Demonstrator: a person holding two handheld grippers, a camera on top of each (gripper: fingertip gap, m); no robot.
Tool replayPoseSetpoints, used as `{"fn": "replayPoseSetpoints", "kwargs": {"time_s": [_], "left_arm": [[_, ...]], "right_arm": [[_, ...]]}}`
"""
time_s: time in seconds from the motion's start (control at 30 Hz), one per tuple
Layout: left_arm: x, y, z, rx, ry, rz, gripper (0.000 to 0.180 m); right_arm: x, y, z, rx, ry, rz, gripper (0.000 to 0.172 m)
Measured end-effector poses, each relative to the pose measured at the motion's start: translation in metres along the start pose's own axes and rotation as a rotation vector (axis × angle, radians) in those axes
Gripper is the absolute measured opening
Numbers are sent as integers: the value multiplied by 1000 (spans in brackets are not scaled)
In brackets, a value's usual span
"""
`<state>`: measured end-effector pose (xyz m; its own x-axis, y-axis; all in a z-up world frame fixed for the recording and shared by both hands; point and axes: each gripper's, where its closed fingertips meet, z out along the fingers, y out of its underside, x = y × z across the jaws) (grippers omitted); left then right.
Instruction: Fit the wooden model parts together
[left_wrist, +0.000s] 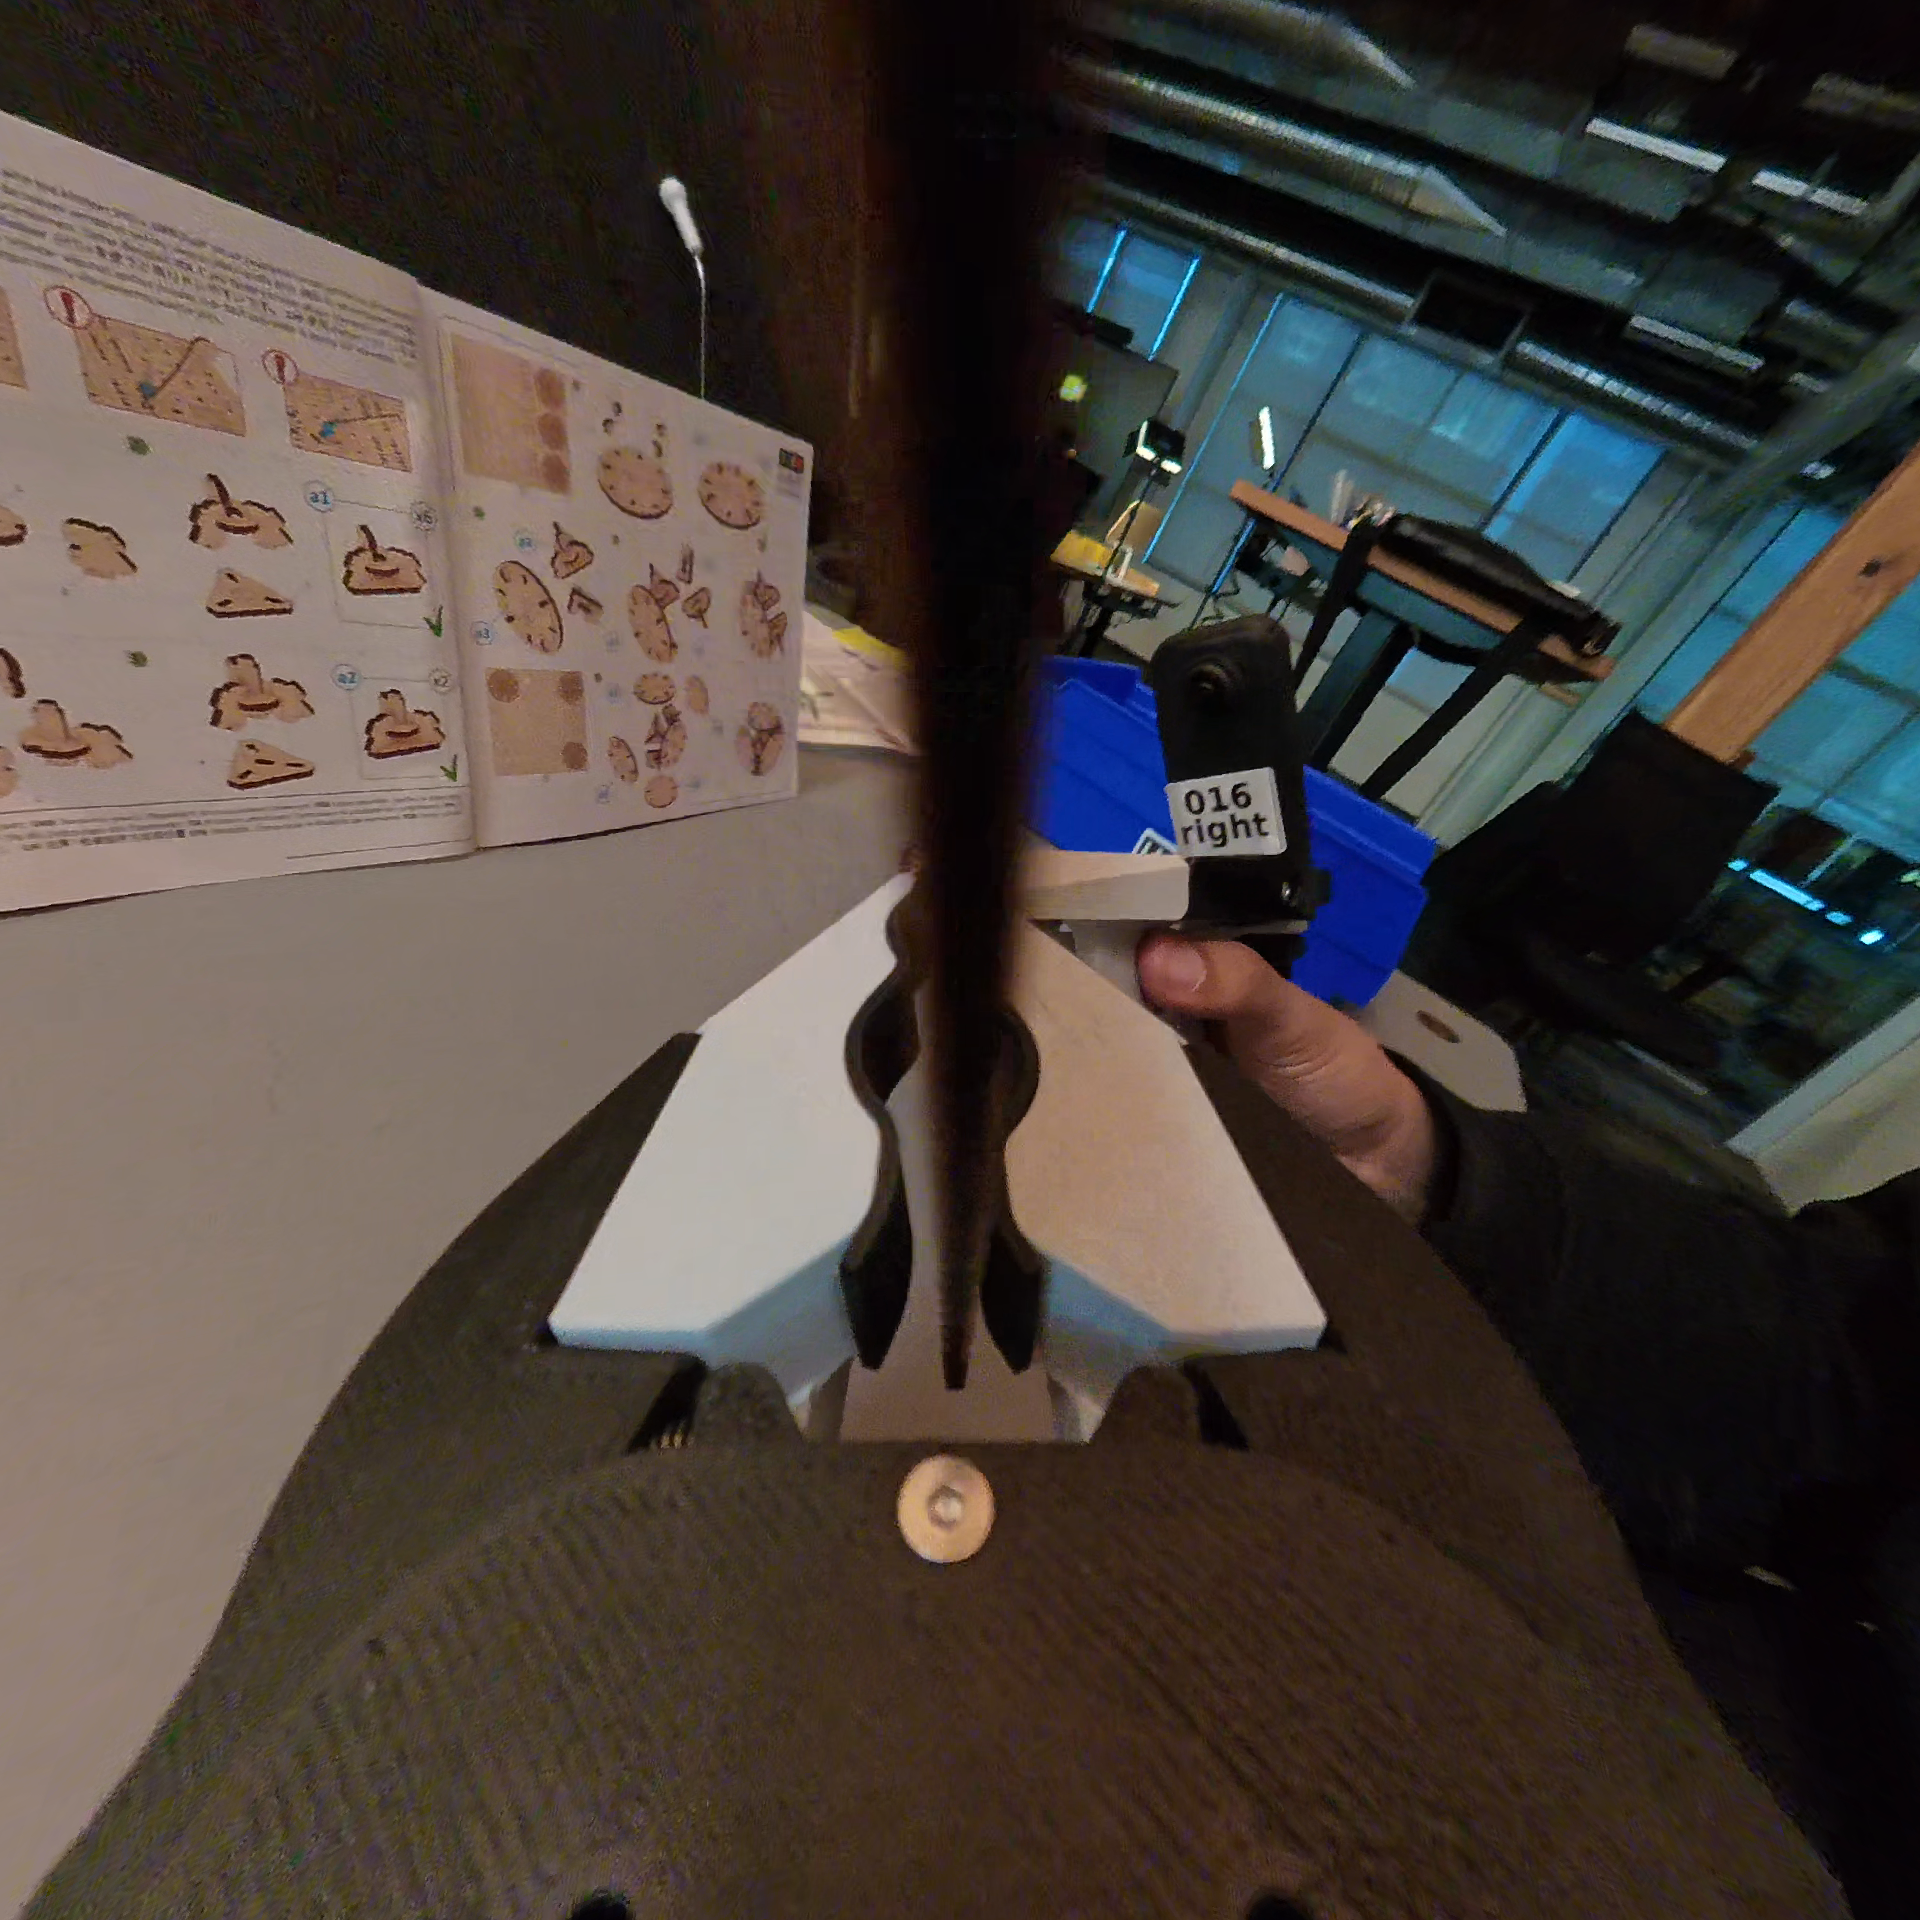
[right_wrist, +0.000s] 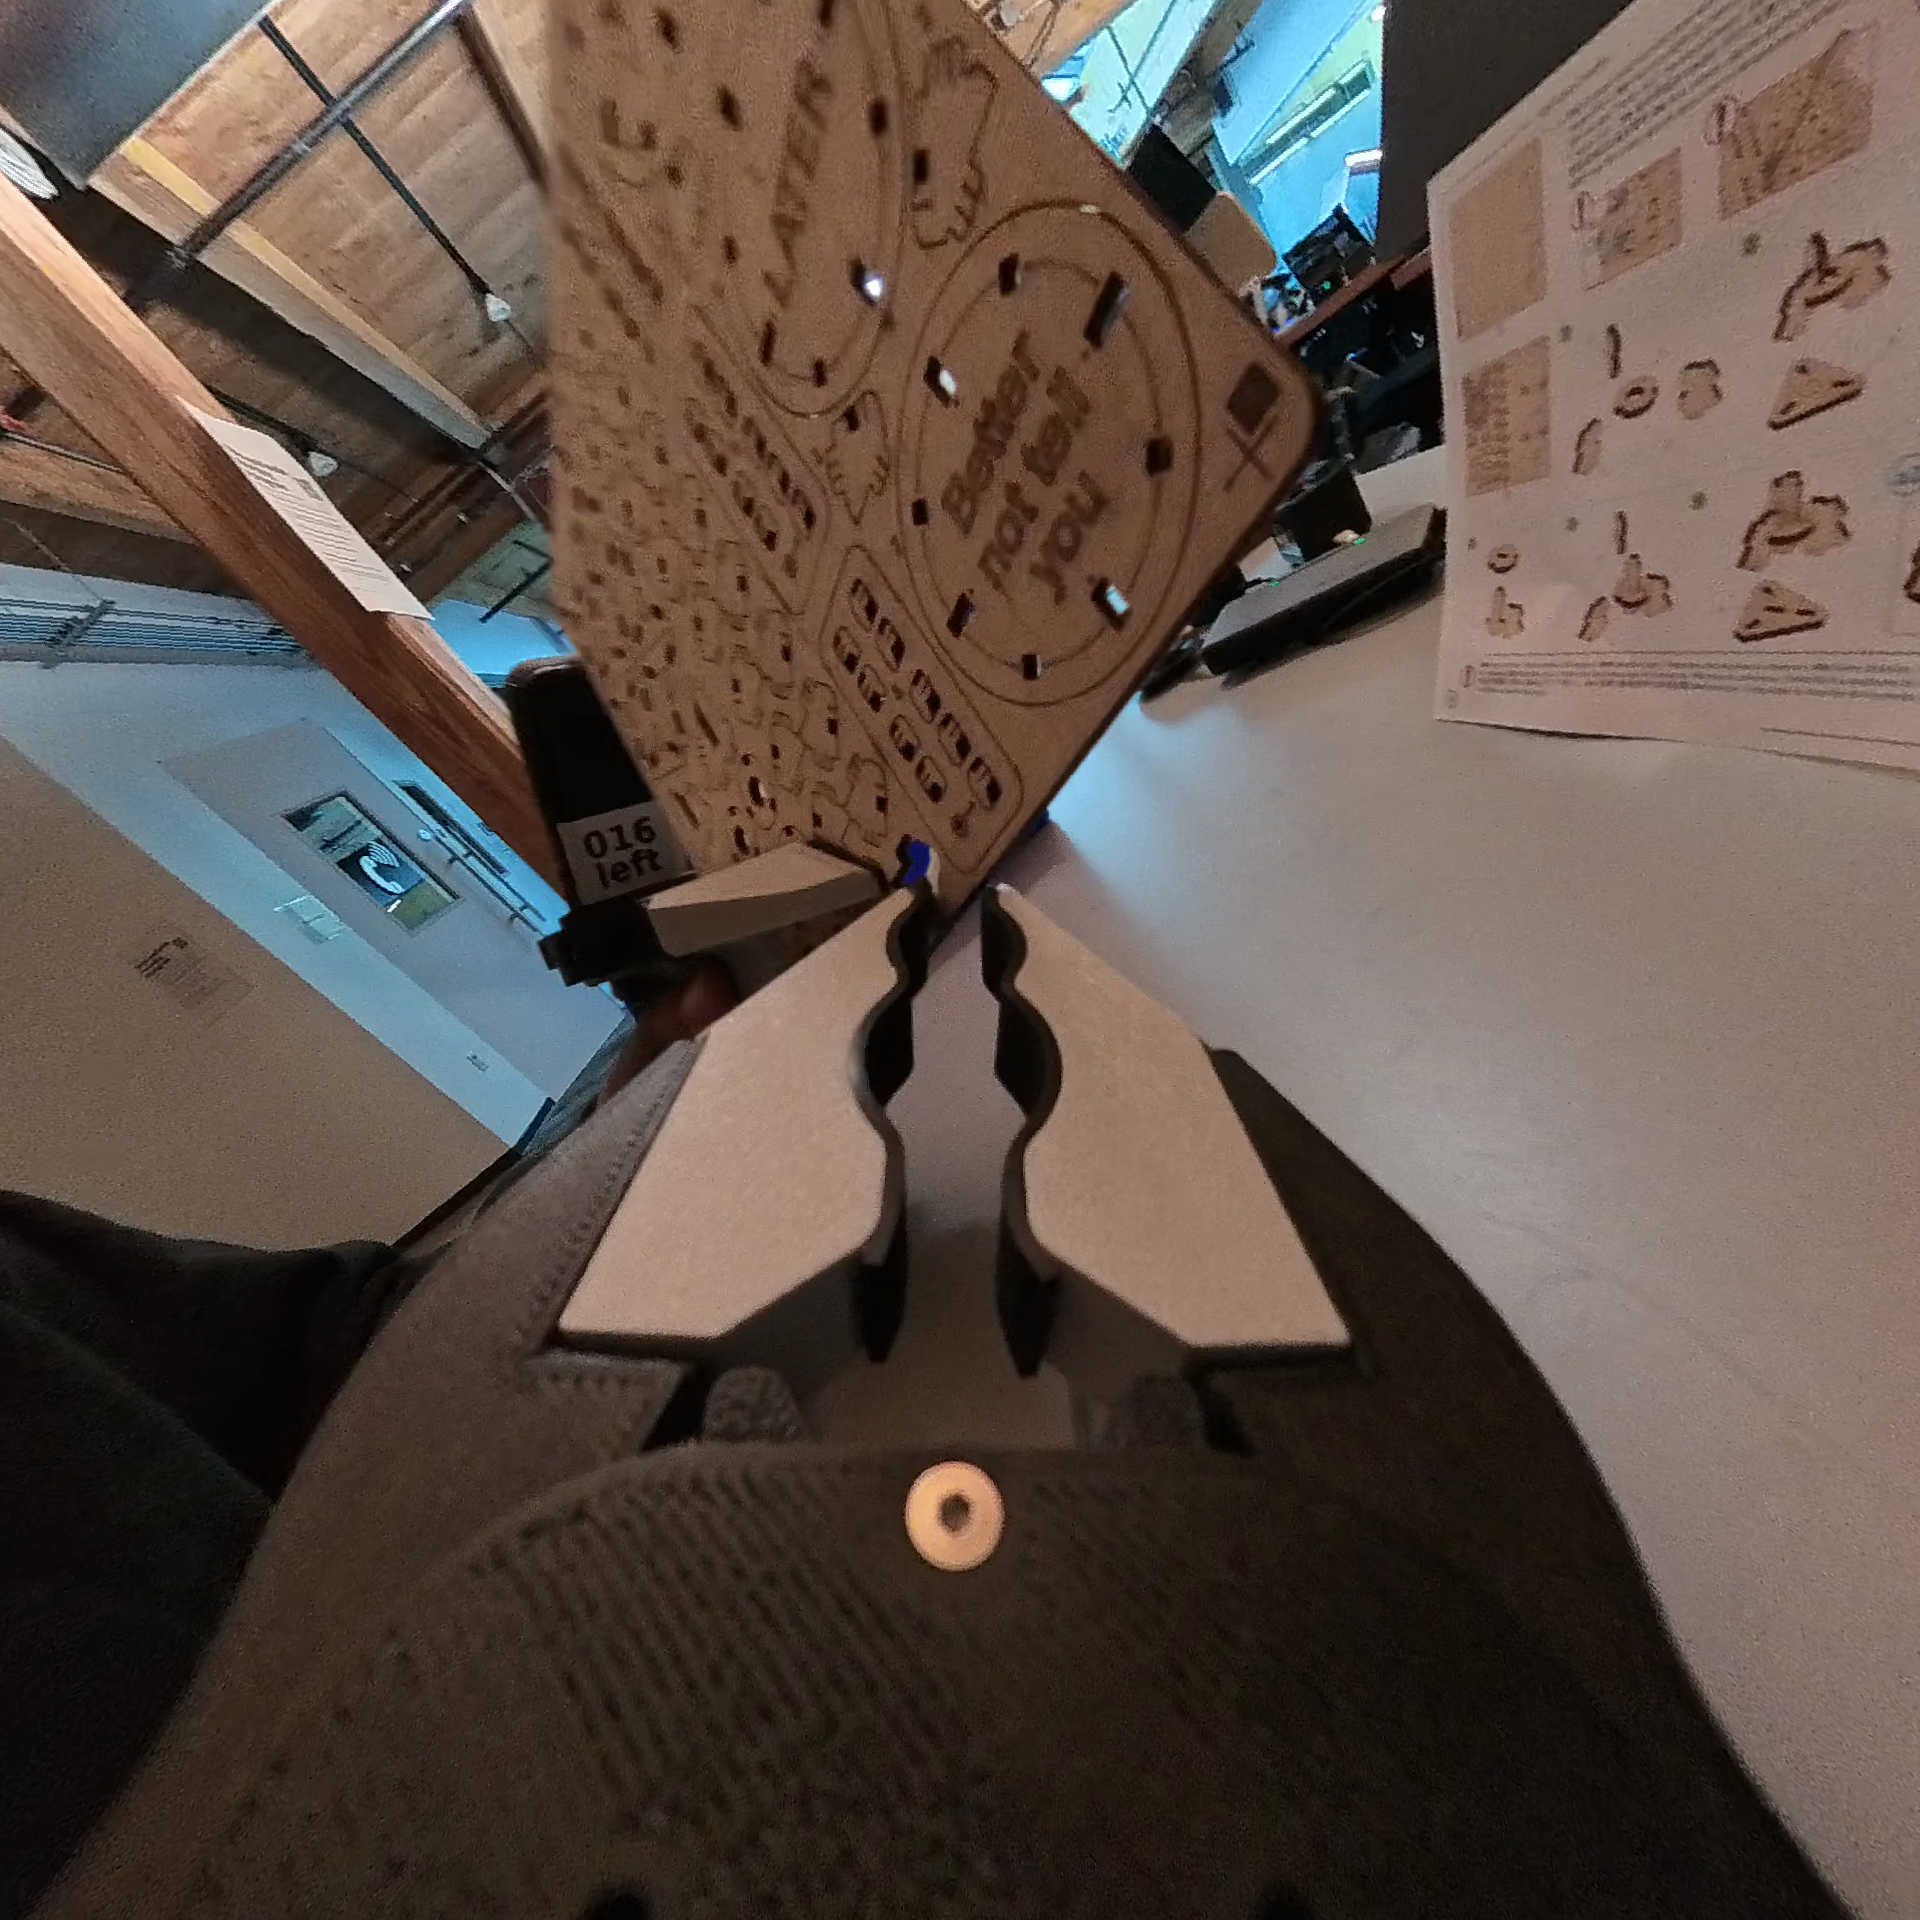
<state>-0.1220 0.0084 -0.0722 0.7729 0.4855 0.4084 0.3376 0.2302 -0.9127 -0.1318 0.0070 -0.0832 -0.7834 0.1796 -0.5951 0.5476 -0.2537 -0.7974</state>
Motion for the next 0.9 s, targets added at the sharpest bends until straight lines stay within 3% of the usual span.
{"fn": "replayPoseSetpoints", "kwargs": {"time_s": [0.1, 0.43, 0.6, 0.9], "left_arm": [[-1, 3, 2, -15, -20, 31, 2], [-1, -6, -3, 58, 119, -234, 0], [2, -9, -5, 81, 167, -279, 12], [3, -14, -10, 122, 231, -362, 10]], "right_arm": [[4, 2, 0, 0, 16, 23, 6], [-8, -5, 1, 39, -65, 51, 3], [-18, -12, -1, 65, -125, 63, 2], [-23, -19, -5, 84, -152, 54, 1]]}}
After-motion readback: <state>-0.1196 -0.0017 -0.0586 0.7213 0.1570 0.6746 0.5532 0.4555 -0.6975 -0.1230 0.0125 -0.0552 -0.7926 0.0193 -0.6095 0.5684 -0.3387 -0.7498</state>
